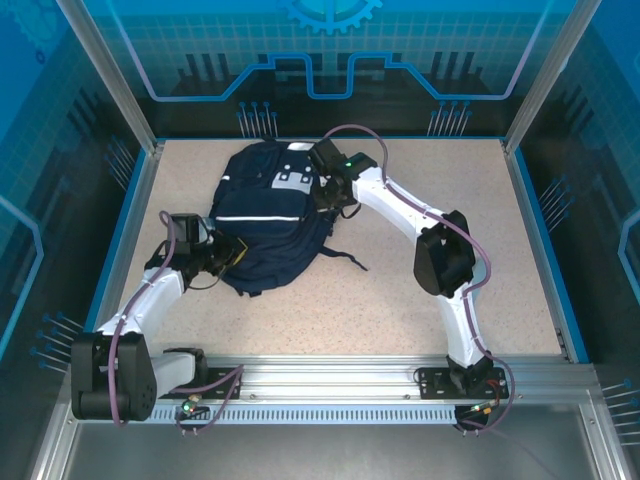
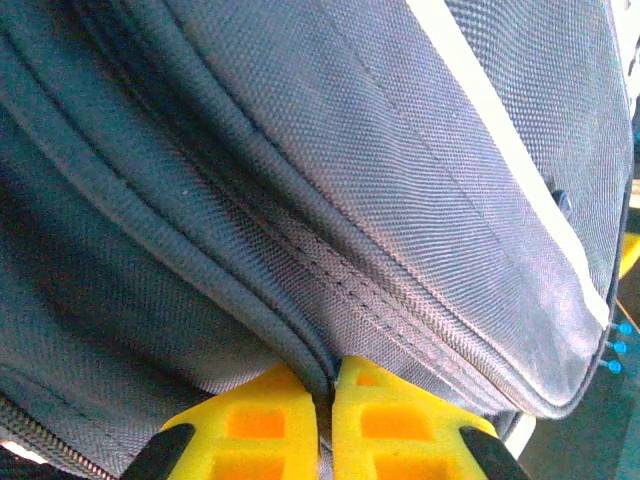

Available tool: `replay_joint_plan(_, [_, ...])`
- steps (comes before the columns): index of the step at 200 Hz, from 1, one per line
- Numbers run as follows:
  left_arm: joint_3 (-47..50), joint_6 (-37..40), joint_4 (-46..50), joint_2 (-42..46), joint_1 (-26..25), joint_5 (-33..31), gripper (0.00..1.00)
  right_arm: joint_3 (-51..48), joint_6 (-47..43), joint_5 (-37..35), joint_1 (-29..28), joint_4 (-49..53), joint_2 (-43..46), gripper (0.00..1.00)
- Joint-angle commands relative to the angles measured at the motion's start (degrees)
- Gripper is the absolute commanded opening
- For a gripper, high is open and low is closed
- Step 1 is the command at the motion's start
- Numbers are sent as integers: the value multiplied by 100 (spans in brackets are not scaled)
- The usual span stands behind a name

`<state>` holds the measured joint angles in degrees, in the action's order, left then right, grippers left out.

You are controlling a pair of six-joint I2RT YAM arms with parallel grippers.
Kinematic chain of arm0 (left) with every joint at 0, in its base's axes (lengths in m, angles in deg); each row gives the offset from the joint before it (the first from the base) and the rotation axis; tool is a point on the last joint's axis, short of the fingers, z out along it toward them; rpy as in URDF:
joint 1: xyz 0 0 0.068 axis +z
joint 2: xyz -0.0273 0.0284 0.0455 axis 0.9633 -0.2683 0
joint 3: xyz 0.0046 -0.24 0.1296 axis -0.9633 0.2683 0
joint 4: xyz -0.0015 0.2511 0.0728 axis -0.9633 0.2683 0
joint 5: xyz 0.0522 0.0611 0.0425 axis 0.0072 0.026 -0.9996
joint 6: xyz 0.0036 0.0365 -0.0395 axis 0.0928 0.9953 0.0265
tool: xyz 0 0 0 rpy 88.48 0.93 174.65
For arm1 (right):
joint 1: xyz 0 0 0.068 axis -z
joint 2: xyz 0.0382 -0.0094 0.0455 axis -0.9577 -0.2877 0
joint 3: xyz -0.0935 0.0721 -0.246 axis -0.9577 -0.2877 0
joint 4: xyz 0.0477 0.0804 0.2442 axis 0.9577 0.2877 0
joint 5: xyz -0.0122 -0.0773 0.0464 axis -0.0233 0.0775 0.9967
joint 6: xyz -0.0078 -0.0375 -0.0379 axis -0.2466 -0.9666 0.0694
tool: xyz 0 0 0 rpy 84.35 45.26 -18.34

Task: Pack the student bag
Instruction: Move the student bag to the center of the table.

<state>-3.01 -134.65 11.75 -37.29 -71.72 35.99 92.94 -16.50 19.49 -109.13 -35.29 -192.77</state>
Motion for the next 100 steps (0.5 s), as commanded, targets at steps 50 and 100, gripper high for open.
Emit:
replay_joint_plan(50, [456, 456, 843, 737, -606, 536, 8, -1190, 389, -492, 328, 17, 997, 0])
replay_joint_plan(100, [766, 384, 488, 939, -832, 583, 18, -1196, 240, -434, 322, 65, 938, 0])
